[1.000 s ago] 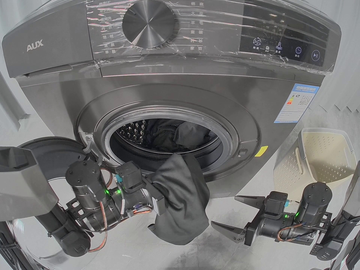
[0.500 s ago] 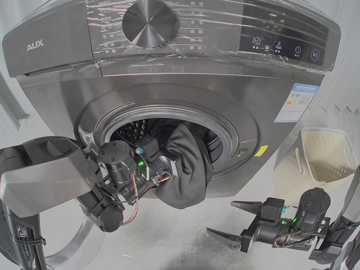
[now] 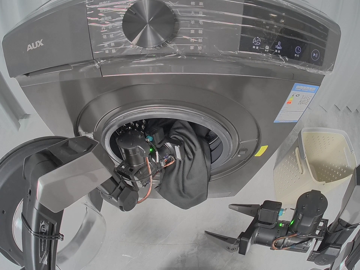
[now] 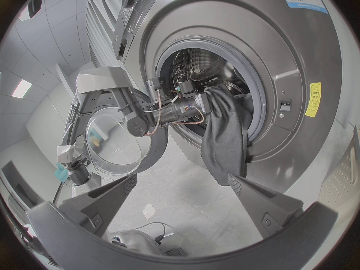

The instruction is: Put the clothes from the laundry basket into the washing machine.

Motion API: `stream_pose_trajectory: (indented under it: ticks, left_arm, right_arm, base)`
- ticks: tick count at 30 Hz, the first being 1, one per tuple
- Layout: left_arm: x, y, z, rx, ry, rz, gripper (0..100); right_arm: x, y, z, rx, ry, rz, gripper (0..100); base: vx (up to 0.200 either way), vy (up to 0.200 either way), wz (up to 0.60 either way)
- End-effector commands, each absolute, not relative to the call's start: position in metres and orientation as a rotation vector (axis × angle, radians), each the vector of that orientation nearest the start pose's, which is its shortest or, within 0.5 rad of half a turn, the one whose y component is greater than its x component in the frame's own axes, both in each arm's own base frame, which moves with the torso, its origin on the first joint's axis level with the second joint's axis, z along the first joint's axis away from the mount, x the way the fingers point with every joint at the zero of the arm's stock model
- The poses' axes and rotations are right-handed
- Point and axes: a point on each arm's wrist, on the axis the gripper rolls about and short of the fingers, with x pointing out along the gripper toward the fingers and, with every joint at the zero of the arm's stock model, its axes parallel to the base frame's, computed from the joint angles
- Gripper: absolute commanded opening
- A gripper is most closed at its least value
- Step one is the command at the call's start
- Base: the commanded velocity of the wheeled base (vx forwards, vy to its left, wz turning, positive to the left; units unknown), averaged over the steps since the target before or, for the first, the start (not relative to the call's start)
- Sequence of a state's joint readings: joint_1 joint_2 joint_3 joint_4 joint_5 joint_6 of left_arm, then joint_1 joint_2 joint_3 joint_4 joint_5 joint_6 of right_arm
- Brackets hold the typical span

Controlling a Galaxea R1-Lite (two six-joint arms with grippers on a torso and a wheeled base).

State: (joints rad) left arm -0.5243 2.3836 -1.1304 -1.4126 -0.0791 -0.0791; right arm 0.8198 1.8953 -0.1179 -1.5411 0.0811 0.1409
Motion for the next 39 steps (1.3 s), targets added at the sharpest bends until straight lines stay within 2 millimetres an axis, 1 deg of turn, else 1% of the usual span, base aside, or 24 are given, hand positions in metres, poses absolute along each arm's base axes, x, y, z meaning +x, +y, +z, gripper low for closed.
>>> stream_pose_trajectory:
  ticks: [1,2,3,10,11,12,15,18,19,24,29,35,38,39]
  left_arm:
    - [0.415,-0.228,0.068,-0.118,-0.132,-0.573,0]
    - [0.424,-0.230,0.071,-0.120,-0.140,-0.552,0]
    - [0.426,-0.230,0.071,-0.121,-0.140,-0.549,0]
    - [0.455,-0.241,0.083,-0.161,-0.207,-0.474,0]
    - [0.455,-0.241,0.083,-0.161,-0.207,-0.474,0]
    - [0.461,-0.241,0.087,-0.175,-0.225,-0.451,0]
    - [0.466,-0.240,0.092,-0.184,-0.244,-0.439,0]
    - [0.465,-0.239,0.092,-0.188,-0.240,-0.438,0]
    - [0.465,-0.239,0.092,-0.190,-0.237,-0.438,100]
    - [0.461,-0.240,0.091,-0.225,-0.193,-0.436,100]
    - [0.447,-0.236,0.090,-0.211,-0.078,-0.428,100]
    - [0.424,-0.232,0.089,-0.163,0.080,-0.443,100]
    - [0.414,-0.231,0.087,-0.149,0.137,-0.473,100]
    - [0.414,-0.231,0.087,-0.149,0.137,-0.473,100]
  right_arm:
    - [0.159,0.173,0.069,0.036,0.310,0.877,100]
    - [0.159,0.173,0.068,0.035,0.313,0.878,100]
    - [0.159,0.173,0.068,0.035,0.313,0.878,100]
    - [0.159,0.173,0.068,0.035,0.315,0.876,100]
    - [0.159,0.173,0.068,0.035,0.315,0.876,100]
    - [0.159,0.173,0.068,0.035,0.315,0.878,100]
    - [0.159,0.173,0.068,0.035,0.315,0.878,100]
    - [0.159,0.173,0.068,0.035,0.315,0.875,100]
    - [0.159,0.173,0.068,0.036,0.313,0.876,100]
    - [0.160,0.174,0.067,0.033,0.319,0.876,100]
    - [0.160,0.174,0.067,0.034,0.318,0.877,100]
    - [0.160,0.174,0.068,0.035,0.315,0.878,100]
    - [0.160,0.174,0.068,0.035,0.315,0.876,100]
    - [0.160,0.174,0.068,0.035,0.315,0.876,100]
  base:
    - [0.000,0.000,0.00]
    - [0.000,0.000,0.00]
    - [0.000,0.000,0.00]
    - [0.000,0.000,0.00]
    - [0.000,0.000,0.00]
    - [0.000,0.000,0.00]
    - [0.000,0.000,0.00]
    - [0.000,0.000,0.00]
    - [0.000,0.000,0.00]
    - [0.000,0.000,0.00]
    - [0.000,0.000,0.00]
    - [0.000,0.000,0.00]
    - [0.000,0.000,0.00]
    - [0.000,0.000,0.00]
